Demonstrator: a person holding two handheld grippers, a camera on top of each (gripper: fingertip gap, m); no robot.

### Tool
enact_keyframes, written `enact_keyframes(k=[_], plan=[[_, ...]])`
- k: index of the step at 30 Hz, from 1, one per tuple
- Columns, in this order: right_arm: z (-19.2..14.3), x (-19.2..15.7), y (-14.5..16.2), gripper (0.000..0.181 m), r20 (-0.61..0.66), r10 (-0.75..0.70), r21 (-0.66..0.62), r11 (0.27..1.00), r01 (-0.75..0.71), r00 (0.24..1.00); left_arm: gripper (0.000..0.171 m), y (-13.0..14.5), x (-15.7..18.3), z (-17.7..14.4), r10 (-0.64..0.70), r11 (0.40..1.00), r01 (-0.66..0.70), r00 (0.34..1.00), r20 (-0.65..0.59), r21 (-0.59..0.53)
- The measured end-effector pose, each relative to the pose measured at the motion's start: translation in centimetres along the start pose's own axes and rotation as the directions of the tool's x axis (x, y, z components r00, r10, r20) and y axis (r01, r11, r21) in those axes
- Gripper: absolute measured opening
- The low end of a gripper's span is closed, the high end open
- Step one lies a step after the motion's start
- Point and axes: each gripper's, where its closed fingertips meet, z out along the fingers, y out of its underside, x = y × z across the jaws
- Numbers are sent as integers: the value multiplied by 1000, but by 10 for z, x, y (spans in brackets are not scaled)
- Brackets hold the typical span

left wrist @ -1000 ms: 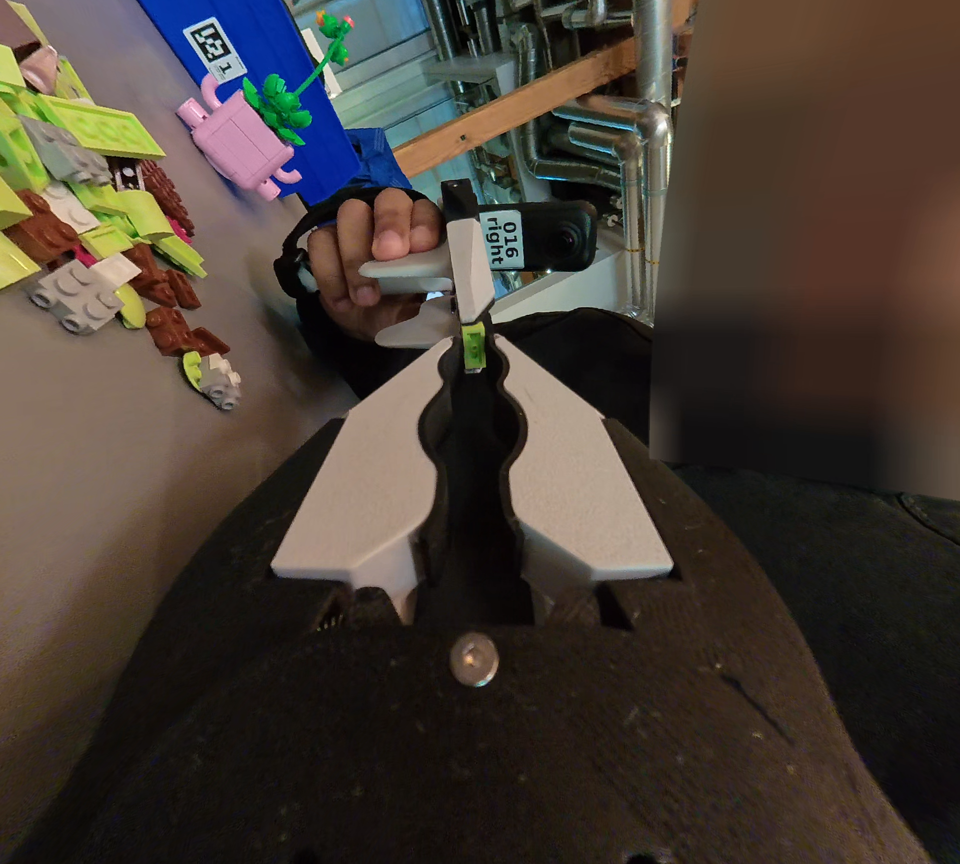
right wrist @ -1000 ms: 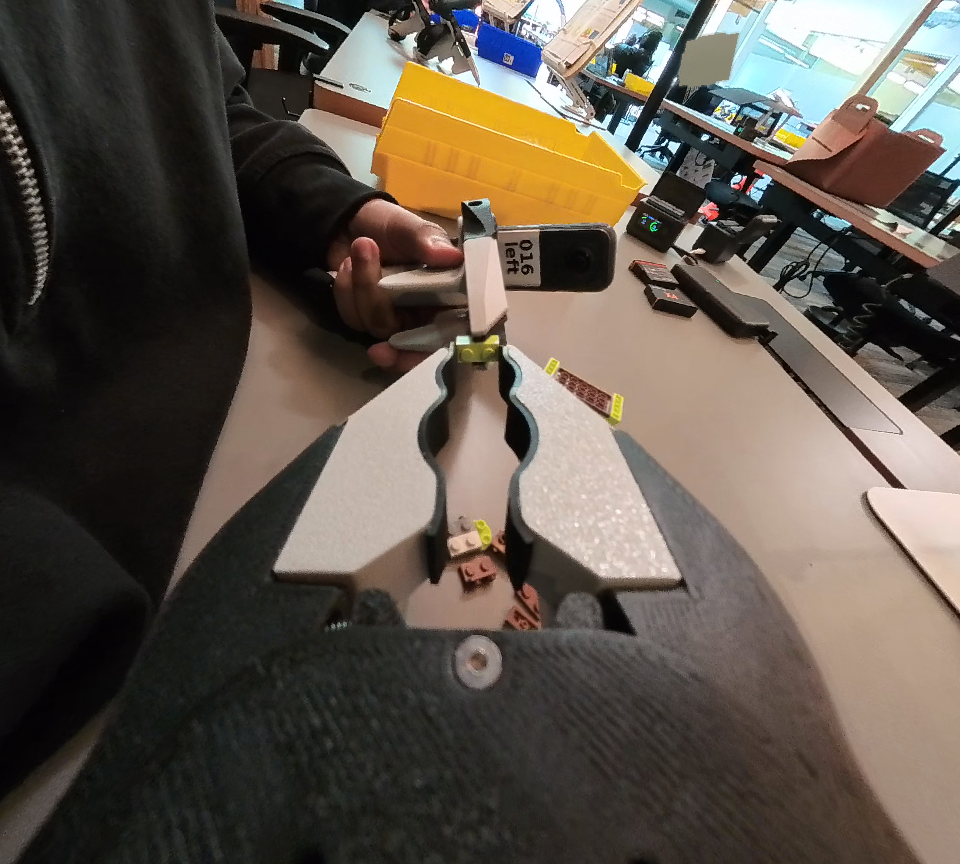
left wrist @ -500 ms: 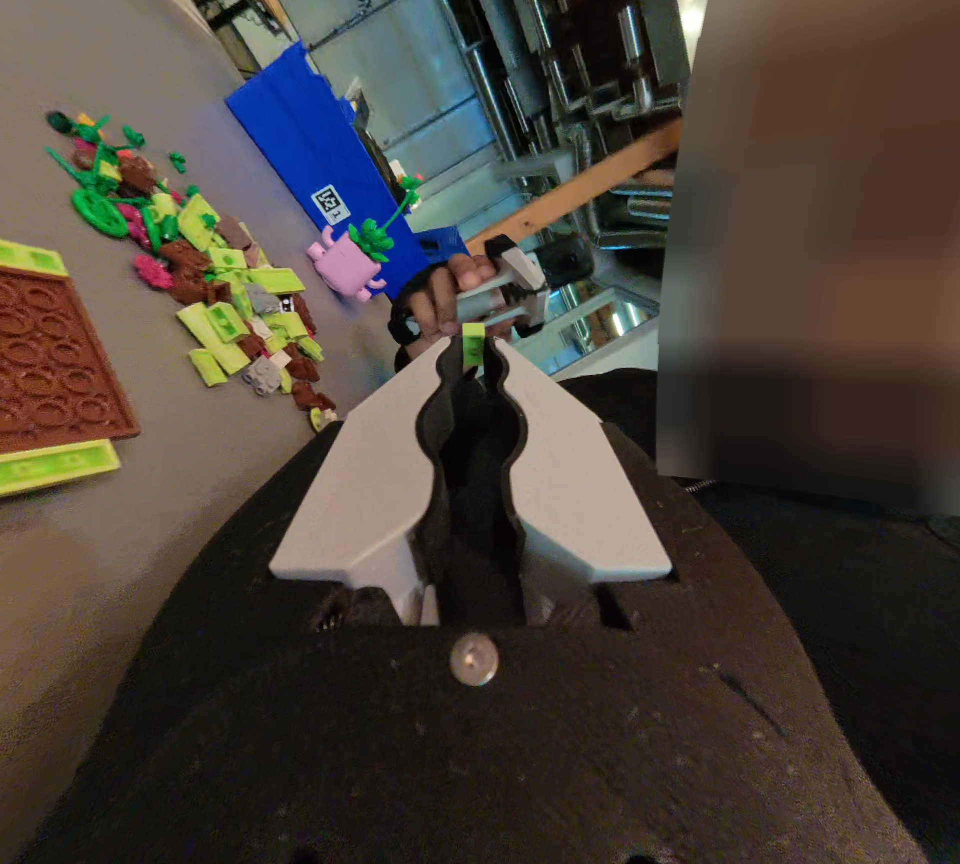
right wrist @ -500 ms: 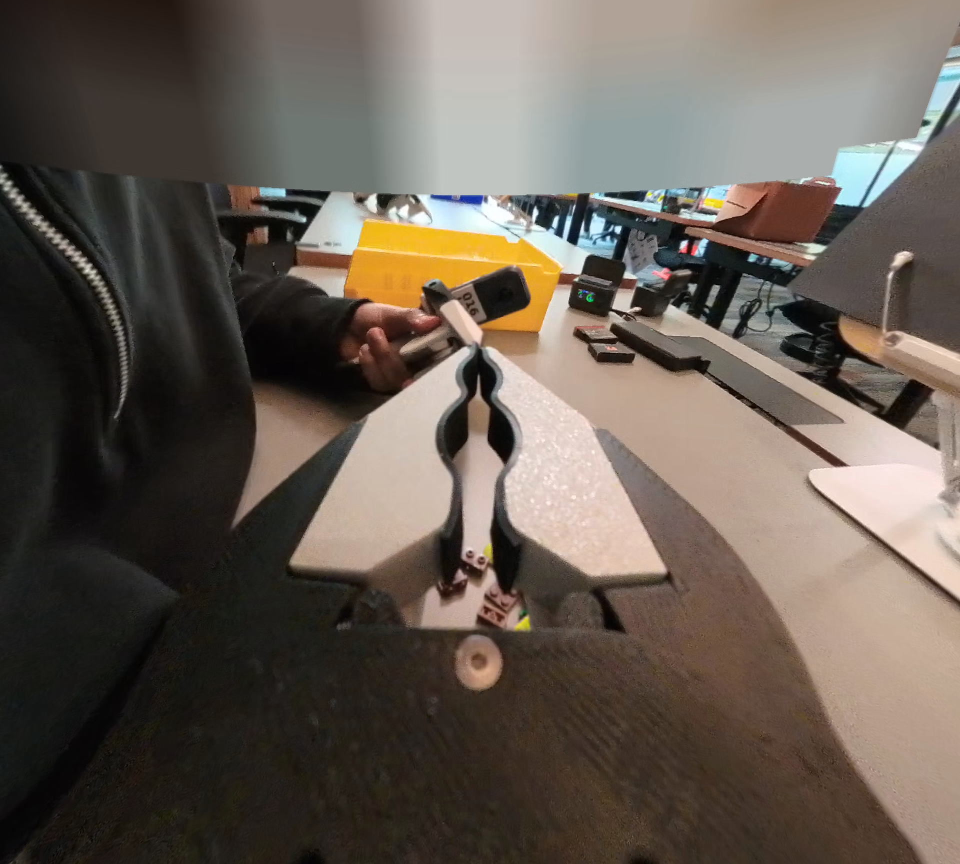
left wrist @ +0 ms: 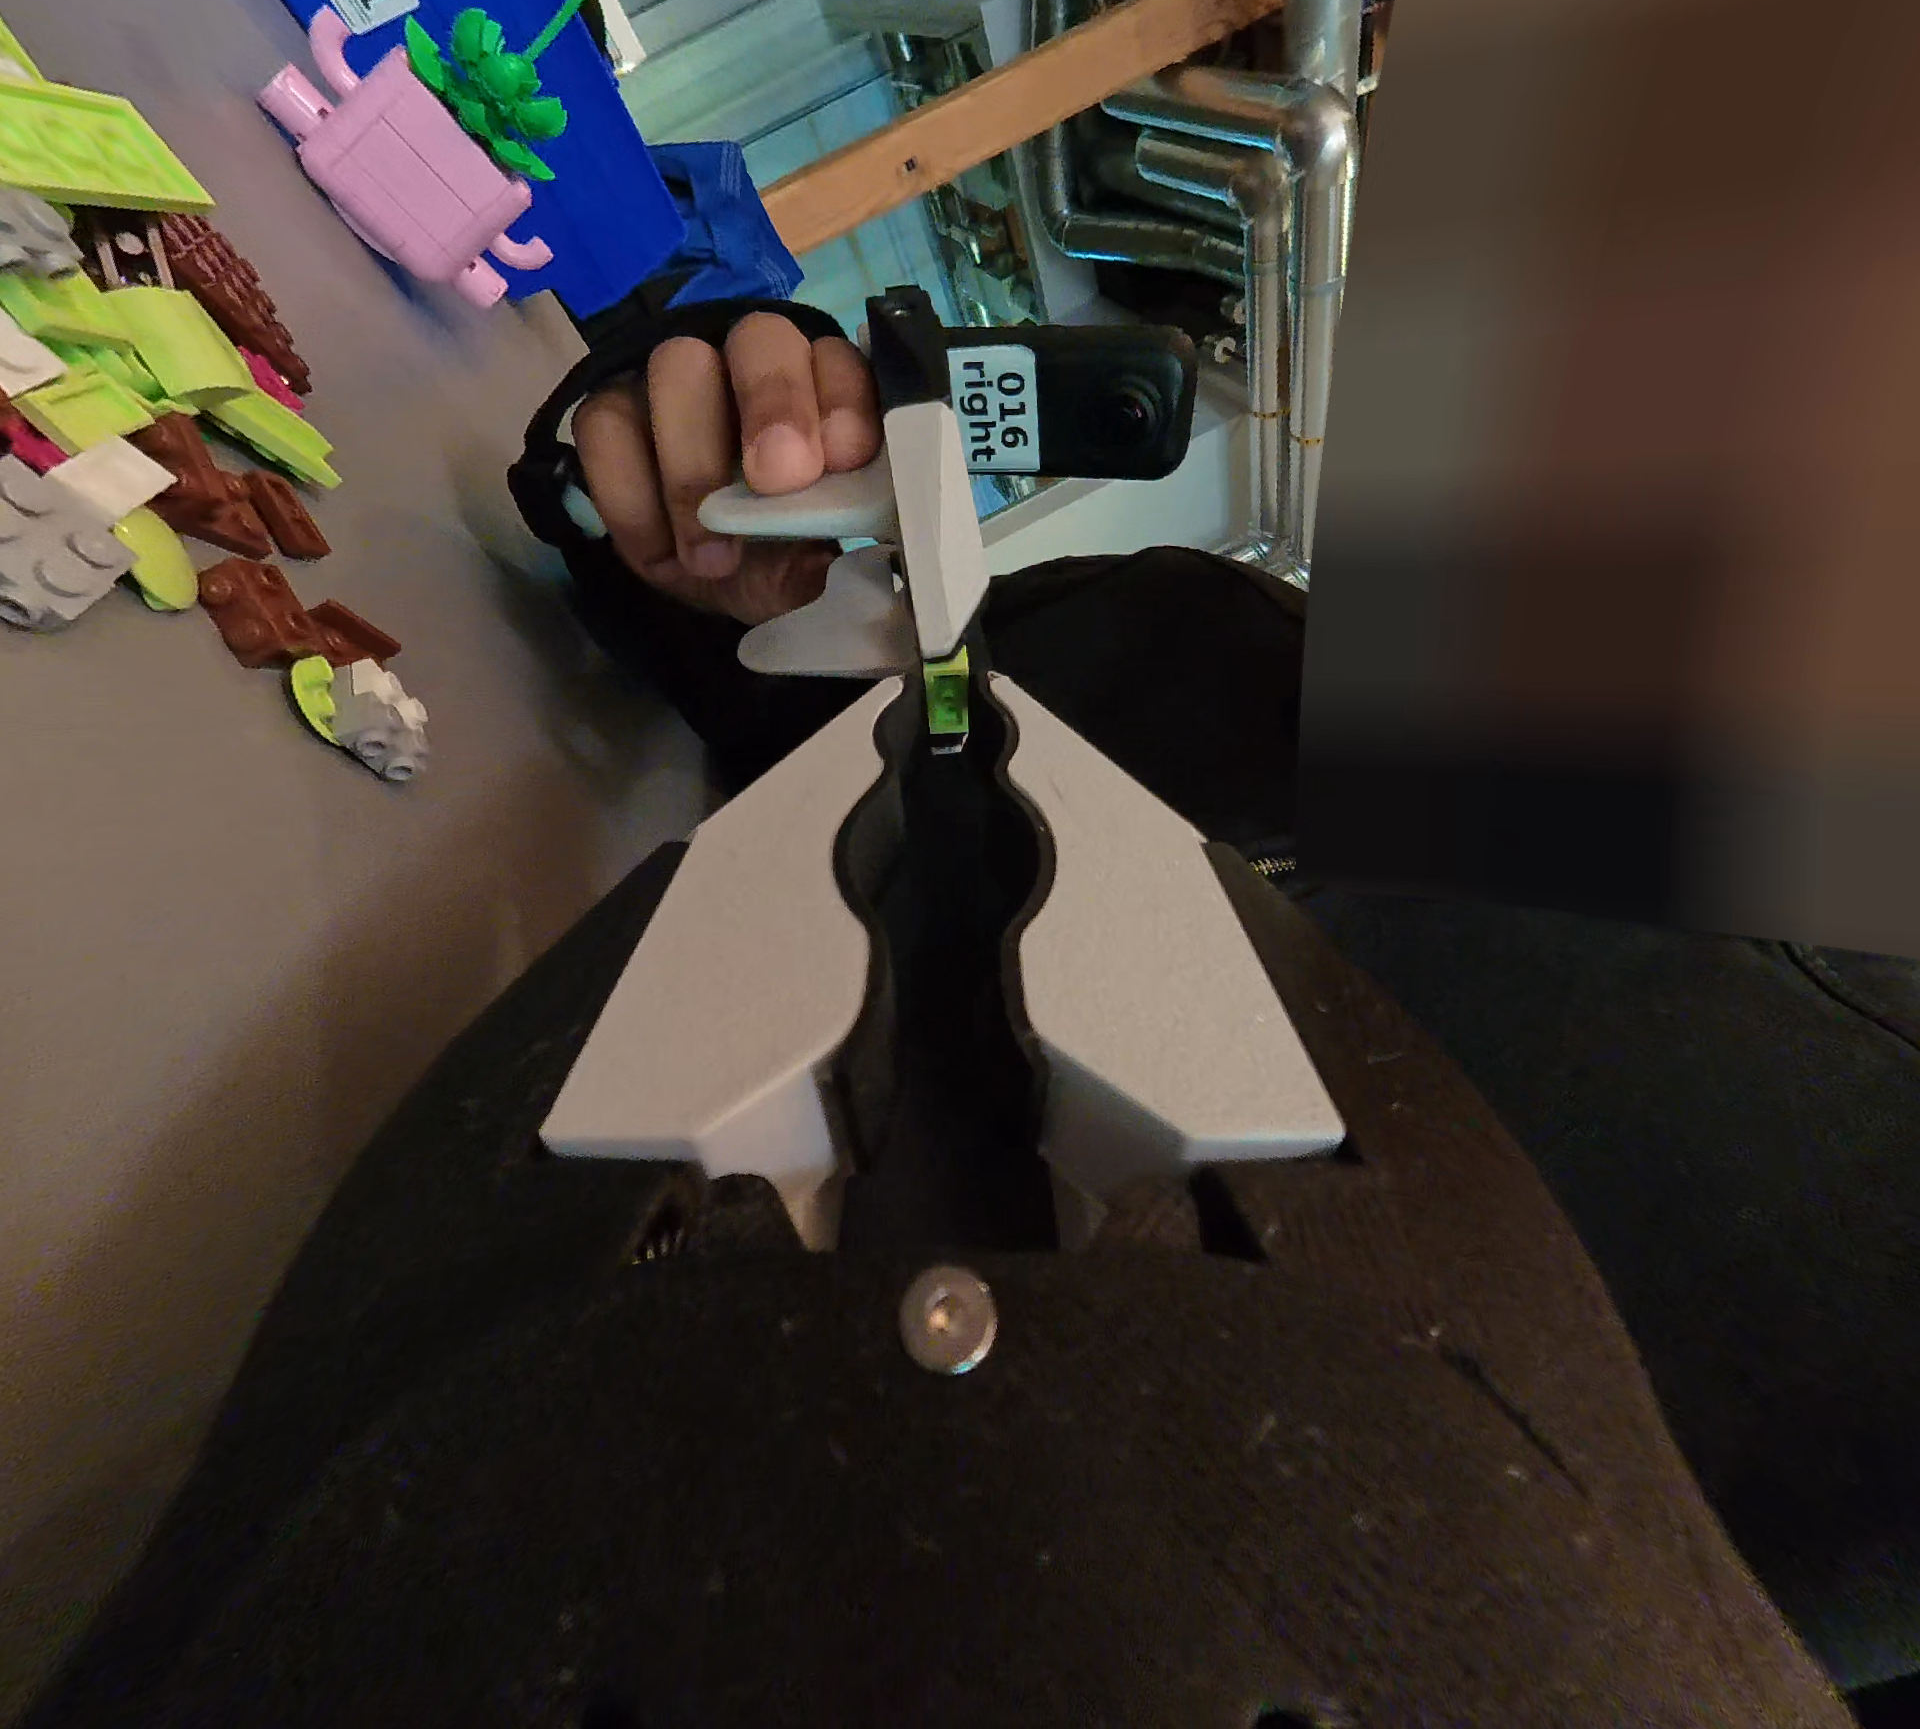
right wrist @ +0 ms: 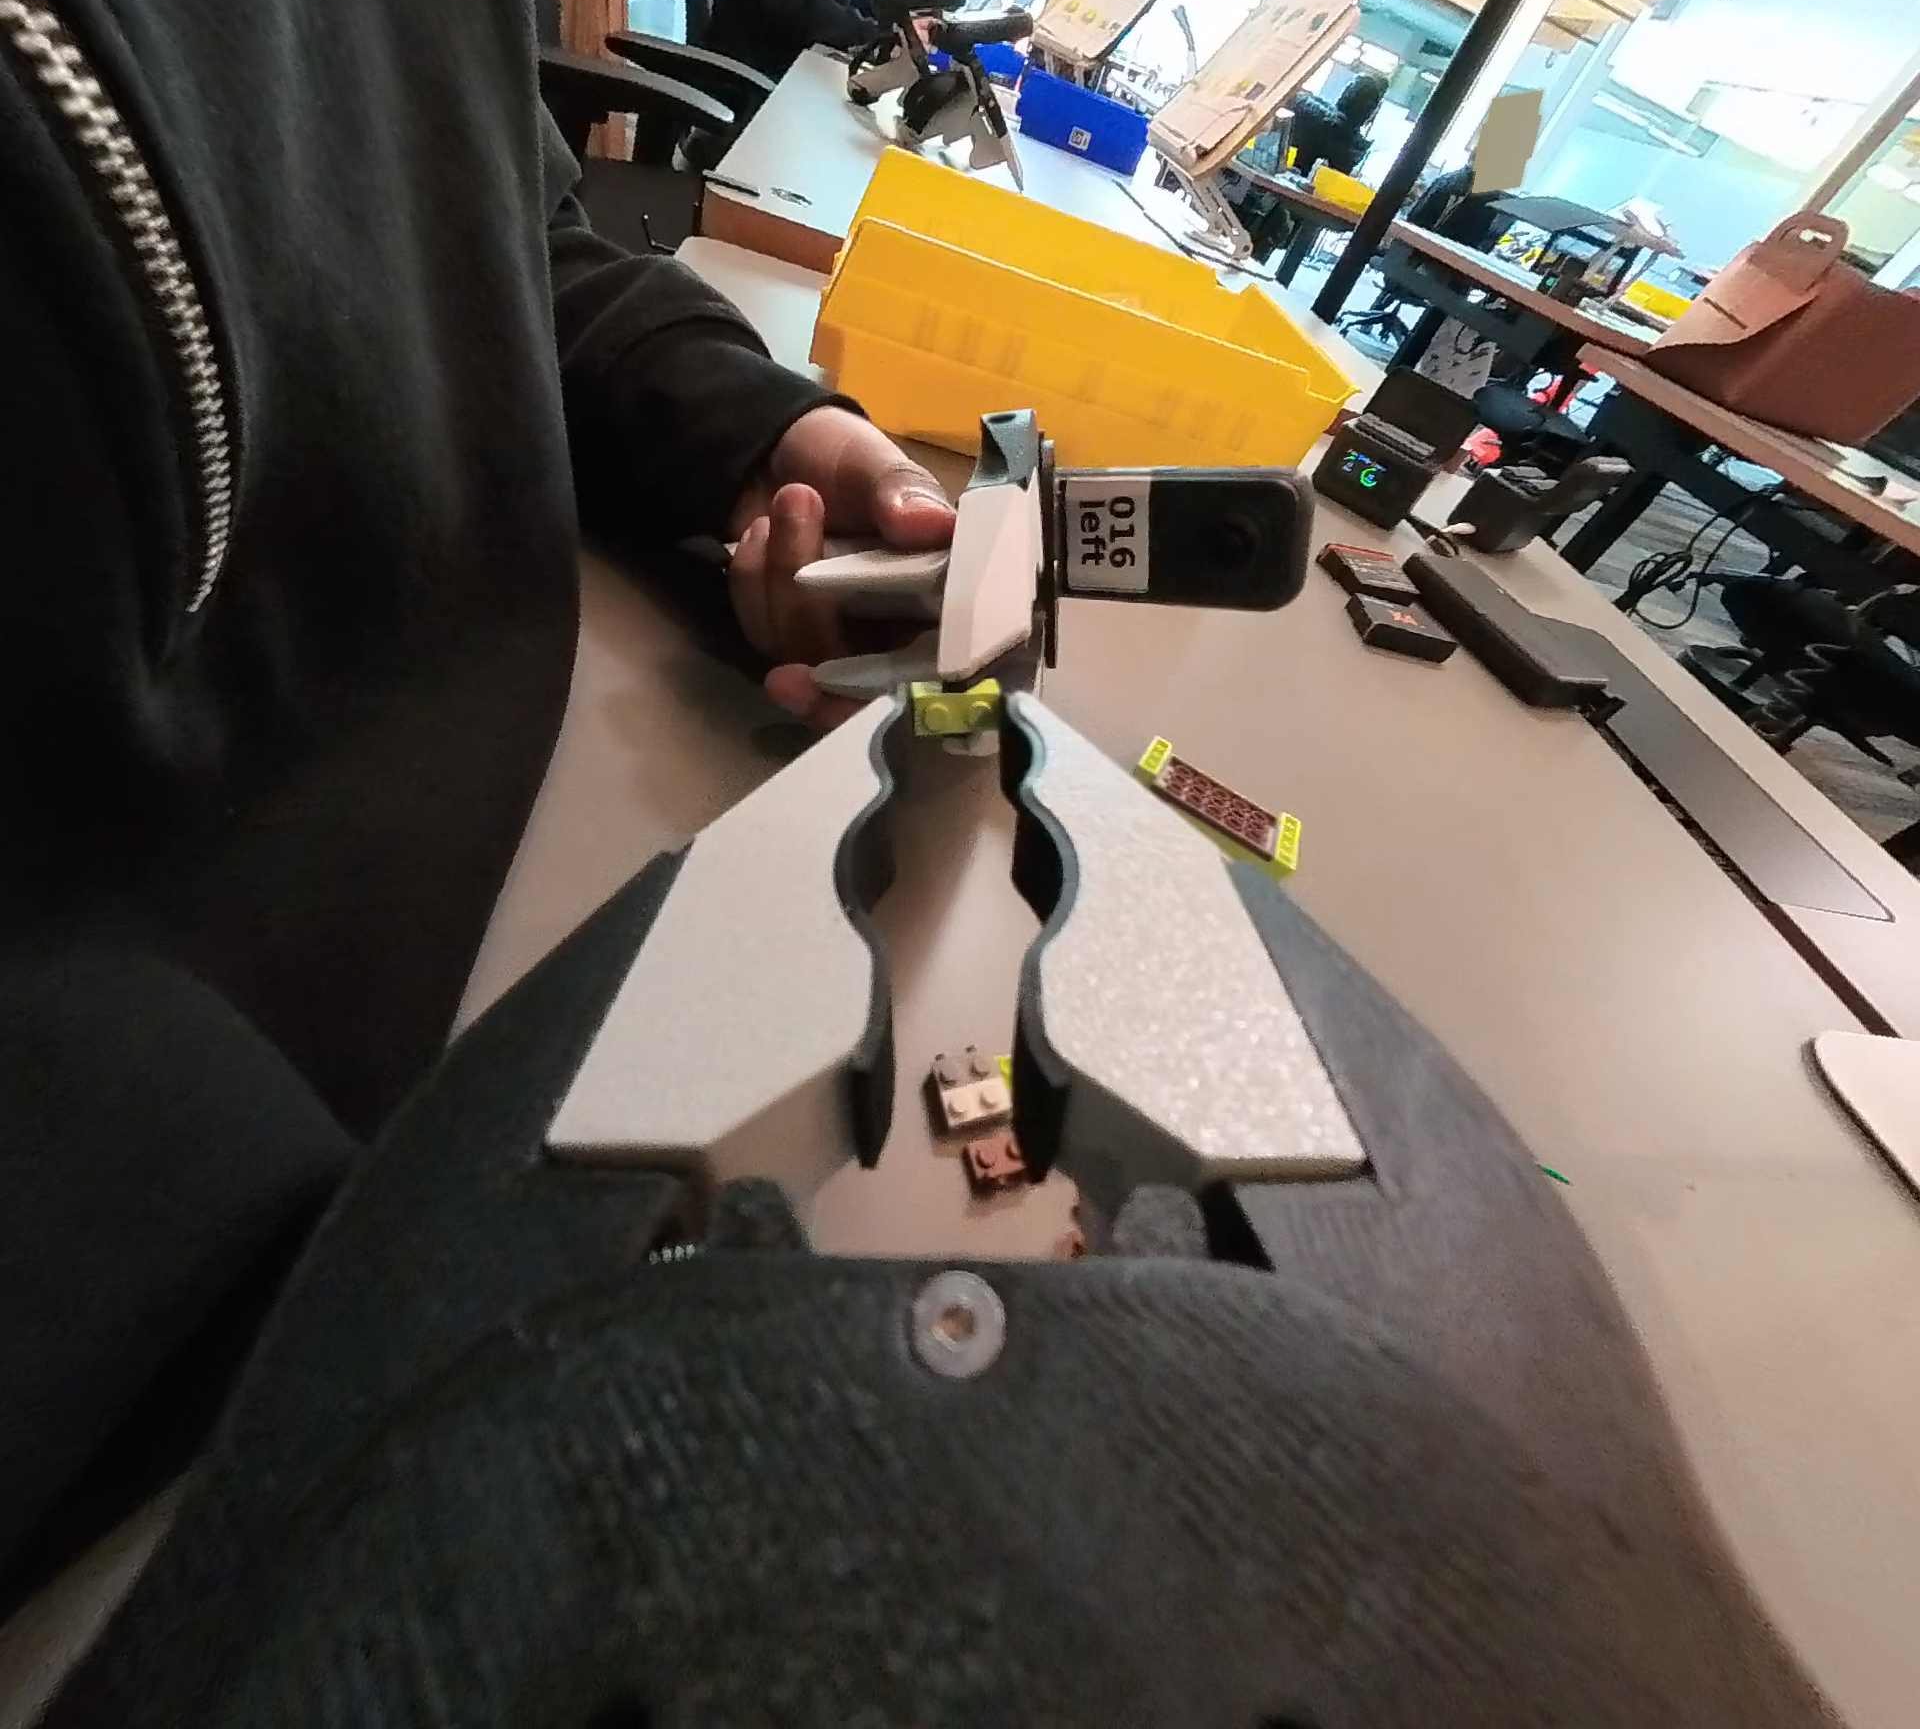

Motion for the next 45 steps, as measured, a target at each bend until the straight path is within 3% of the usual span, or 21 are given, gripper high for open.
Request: enact_keyframes(k=[7,11,21,22,23,25,26,29,31,34,37,40,42,45], plan=[[-1,2,-4,14,-26,-19,0,1000,19,999,7,-1,4,1,1,1000,-1,1000,-11,5],[-4,3,-6,14,-19,5,4,1000,-5,1000,7,-2,5,3,80,997,-80,996,40,4],[-7,2,-15,14,26,85,65,994,-87,996,7,-2,15,5,64,998,-64,998,-17,8],[-13,7,-19,14,17,107,100,989,-108,994,8,-5,21,1,60,998,-58,997,-56,29],[-29,20,-27,14,-9,158,175,972,-154,987,7,-23,27,-16,41,992,-29,995,-91,125],[-60,49,-30,13,-58,265,280,930,-239,962,7,-45,13,-52,110,966,-123,991,72,228],[-62,54,-25,14,-84,265,264,936,-235,961,7,-51,15,-59,130,958,-149,987,90,246],[-42,57,4,14,-186,189,60,982,-181,964,7,-48,10,-52,208,952,-241,962,179,187],[-37,71,39,14,-298,136,-134,974,-183,945,6,-44,-6,-48,299,933,-347,894,335,94],[-40,87,90,15,-401,123,-345,898,-274,908,7,-45,-37,-48,468,862,-490,668,578,-131],[-43,93,115,14,-441,116,-437,838,-326,890,6,-54,-55,-42,564,804,-514,500,657,-299],[-39,100,110,14,-448,123,-405,855,-324,885,6,-65,-72,-30,599,784,-494,446,665,-375],[-36,103,105,24,-448,157,-368,865,-342,880,6,-70,-87,-26,610,780,-467,417,673,-417],[-39,104,102,32,-457,184,-341,867,-362,870,24,-76,-98,-25,623,766,-465,370,689,-443]])
